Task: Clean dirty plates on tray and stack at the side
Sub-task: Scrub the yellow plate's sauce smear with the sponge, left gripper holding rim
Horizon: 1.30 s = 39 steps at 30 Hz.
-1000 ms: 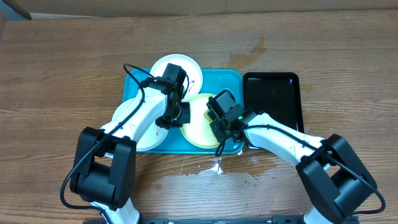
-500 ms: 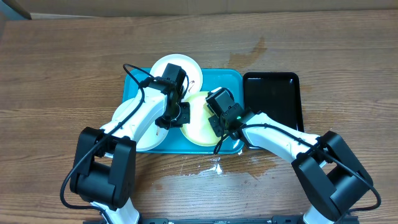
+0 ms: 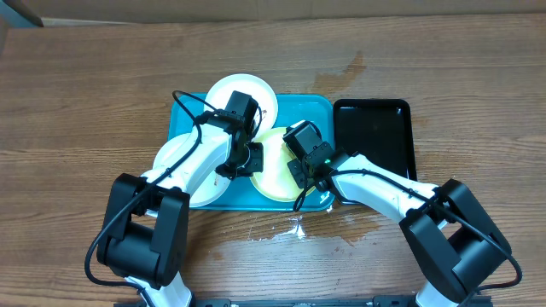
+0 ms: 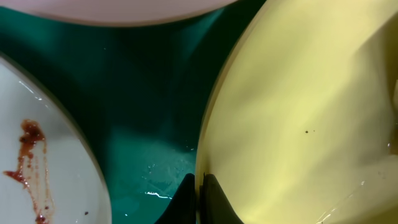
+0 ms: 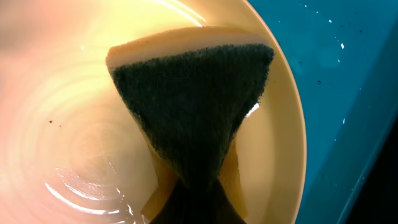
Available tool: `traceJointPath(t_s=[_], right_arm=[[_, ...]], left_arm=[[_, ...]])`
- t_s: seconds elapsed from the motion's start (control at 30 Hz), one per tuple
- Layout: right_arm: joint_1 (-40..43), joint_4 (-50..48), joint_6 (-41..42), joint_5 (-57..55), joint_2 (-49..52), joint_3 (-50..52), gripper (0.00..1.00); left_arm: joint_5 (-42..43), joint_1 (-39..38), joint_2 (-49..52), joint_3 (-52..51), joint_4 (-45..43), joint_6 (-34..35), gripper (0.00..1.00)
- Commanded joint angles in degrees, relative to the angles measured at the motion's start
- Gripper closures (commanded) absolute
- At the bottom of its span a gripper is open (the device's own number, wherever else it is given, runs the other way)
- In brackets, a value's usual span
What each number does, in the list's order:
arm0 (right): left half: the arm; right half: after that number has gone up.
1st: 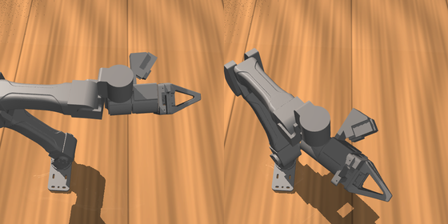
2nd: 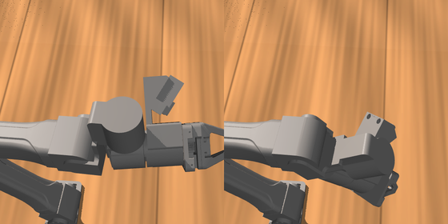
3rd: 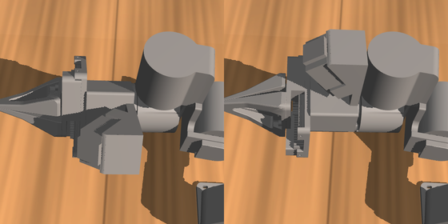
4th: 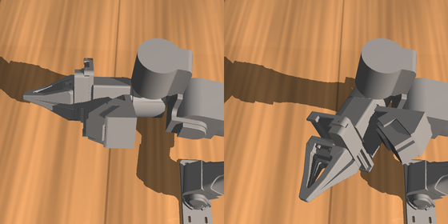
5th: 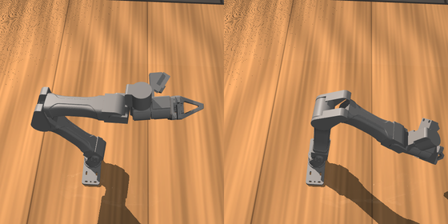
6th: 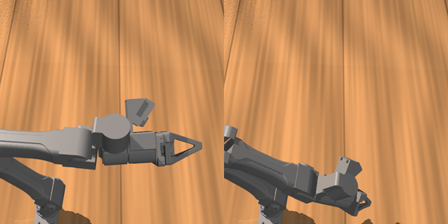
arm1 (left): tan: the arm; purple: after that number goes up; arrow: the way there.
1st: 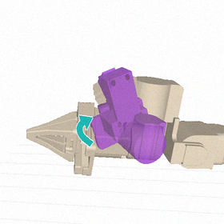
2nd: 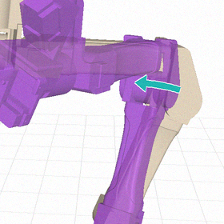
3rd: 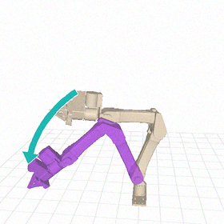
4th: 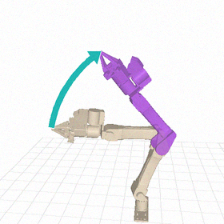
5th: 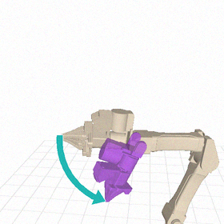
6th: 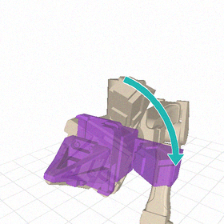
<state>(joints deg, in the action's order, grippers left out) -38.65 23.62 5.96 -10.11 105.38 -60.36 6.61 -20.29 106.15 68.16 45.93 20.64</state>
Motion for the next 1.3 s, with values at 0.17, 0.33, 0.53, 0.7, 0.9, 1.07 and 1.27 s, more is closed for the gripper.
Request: traceJointPath(t_s=[0.17, 0.33, 0.53, 0.7, 0.9, 1.07, 1.27], right_arm=[[0.1, -0.7, 0.0, -0.4, 1.2, 0.5, 0.96], [0.1, -0.8, 0.0, -0.4, 1.2, 0.5, 0.96], [0.2, -1.1, 0.0, -0.8, 1.2, 0.5, 0.96], [0.2, -1.7, 0.0, -4.1, 1.2, 0.5, 0.96], [0.2, -2.8, 0.0, -4.0, 1.4, 0.5, 0.96], [0.2, -3.9, 0.0, -4.0, 2.8, 0.5, 0.96], [0.2, -8.0, 0.0, -4.0, 4.6, 0.5, 0.96]], left_arm=[[0.7, -1.2, -1.2, -3.8, -1.9, -1.7, 0.96], [0.7, -1.2, -1.2, -5.0, -3.2, -1.7, 0.96], [0.7, -1.2, -1.2, -5.9, -4.3, -1.7, 0.96], [0.7, -1.2, -1.2, -5.9, -4.3, -1.8, 0.96], [0.7, -1.2, -1.2, -5.9, -4.3, -1.8, 0.96], [0.7, -1.2, -1.2, -5.9, -4.2, -1.8, 0.96], [0.7, -1.2, -1.2, -5.9, -4.2, -1.8, 0.96]])
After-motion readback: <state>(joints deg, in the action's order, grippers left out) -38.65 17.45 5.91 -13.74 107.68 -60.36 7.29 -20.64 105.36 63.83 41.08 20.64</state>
